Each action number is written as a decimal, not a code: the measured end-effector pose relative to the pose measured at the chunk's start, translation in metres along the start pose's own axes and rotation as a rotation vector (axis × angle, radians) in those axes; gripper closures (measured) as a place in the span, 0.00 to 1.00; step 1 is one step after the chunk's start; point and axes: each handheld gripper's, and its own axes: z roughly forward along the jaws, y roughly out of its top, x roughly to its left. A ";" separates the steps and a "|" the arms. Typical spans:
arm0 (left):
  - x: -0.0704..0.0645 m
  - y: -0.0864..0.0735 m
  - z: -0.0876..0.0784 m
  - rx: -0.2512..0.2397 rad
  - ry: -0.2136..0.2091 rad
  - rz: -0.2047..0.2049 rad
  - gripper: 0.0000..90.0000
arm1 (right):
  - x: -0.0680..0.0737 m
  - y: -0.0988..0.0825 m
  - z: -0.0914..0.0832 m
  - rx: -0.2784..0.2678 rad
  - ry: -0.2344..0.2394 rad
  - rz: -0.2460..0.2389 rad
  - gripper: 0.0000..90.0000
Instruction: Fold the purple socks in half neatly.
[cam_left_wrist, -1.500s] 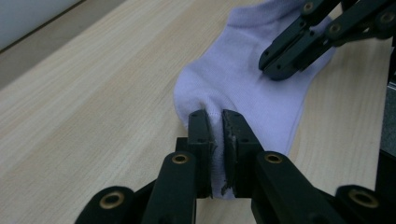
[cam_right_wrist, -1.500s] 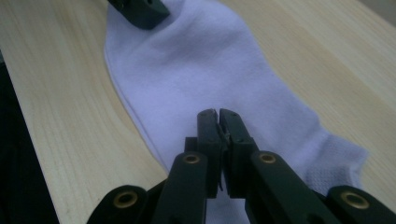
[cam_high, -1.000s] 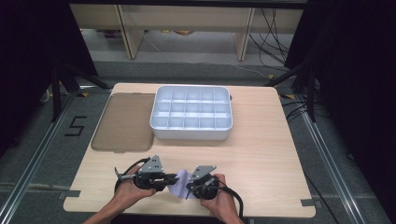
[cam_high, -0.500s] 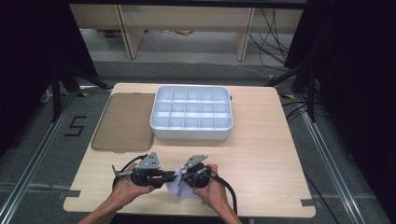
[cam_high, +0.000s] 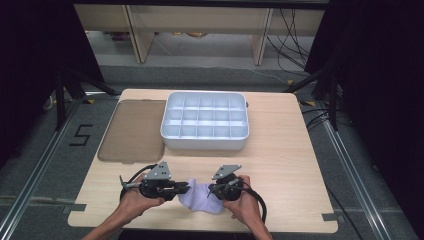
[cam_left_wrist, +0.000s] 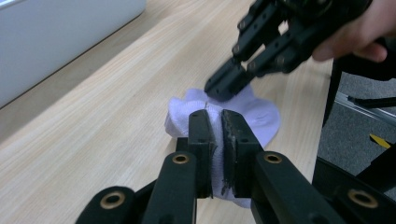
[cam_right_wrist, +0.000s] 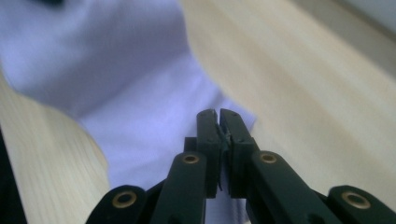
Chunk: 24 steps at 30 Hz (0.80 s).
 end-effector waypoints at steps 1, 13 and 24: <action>-0.001 0.002 0.003 0.001 0.001 -0.001 0.91 | -0.001 -0.002 0.004 0.019 0.012 0.010 0.98; -0.010 0.012 0.032 0.043 -0.018 0.025 0.91 | -0.007 -0.001 -0.009 -0.048 -0.020 0.025 0.98; -0.015 0.017 0.054 0.078 -0.020 0.012 0.91 | -0.015 -0.014 -0.009 0.025 -0.035 0.053 0.99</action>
